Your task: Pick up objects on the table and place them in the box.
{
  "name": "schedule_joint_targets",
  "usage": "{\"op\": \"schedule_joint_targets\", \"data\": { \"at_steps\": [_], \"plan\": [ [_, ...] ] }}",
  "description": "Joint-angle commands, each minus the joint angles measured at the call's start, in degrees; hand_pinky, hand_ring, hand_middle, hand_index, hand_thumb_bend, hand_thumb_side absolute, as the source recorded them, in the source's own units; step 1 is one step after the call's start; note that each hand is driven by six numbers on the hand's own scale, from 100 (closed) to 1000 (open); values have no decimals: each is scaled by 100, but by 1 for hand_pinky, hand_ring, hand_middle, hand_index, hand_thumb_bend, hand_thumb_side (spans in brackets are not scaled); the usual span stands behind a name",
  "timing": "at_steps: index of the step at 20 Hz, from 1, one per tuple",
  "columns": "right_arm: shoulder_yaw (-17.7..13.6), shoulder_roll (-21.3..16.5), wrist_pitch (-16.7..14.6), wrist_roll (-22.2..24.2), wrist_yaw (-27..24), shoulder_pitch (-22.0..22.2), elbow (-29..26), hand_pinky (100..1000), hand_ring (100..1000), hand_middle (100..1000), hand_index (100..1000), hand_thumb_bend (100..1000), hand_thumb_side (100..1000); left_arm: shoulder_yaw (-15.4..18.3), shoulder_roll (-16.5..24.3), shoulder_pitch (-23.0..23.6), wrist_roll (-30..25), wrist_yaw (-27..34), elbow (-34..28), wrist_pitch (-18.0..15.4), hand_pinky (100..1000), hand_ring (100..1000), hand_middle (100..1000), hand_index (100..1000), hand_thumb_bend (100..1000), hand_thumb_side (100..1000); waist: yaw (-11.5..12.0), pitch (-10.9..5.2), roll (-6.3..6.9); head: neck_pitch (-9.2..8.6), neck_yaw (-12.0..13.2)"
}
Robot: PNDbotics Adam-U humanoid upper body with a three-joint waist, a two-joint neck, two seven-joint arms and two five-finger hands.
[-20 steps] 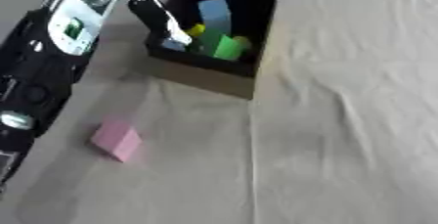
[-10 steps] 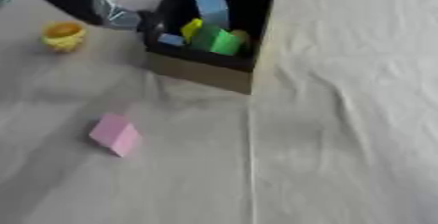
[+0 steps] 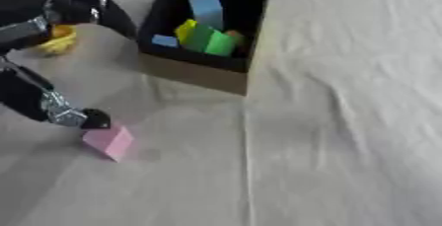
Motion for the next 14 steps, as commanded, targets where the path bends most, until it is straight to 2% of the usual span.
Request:
{"op": "schedule_joint_targets", "data": {
  "at_steps": [1,4,6,14],
  "plan": [
    [-96,-185,-24,-21,39,-80,-95,854,838,687,746,100,632,-8,350,225,-33,-103,-81,-247,813,787,747,829,708,439,13,-27,-22,-30,-13],
    [-98,-181,-27,-28,42,-82,-95,854,838,687,746,100,630,-9,409,547,-171,-231,-81,-334,814,790,749,837,741,434,40,-14,-36,8,4],
    [-97,-174,-26,-30,41,-87,-95,854,839,687,746,100,632,-6,418,702,-265,-311,-81,-351,813,790,751,840,715,446,52,-9,-47,62,32],
    [-97,-133,-27,-35,68,-55,-95,854,839,686,745,100,631,-30,326,999,-357,-523,-81,-254,812,790,760,858,706,410,73,8,-116,90,150]
  ]
}}
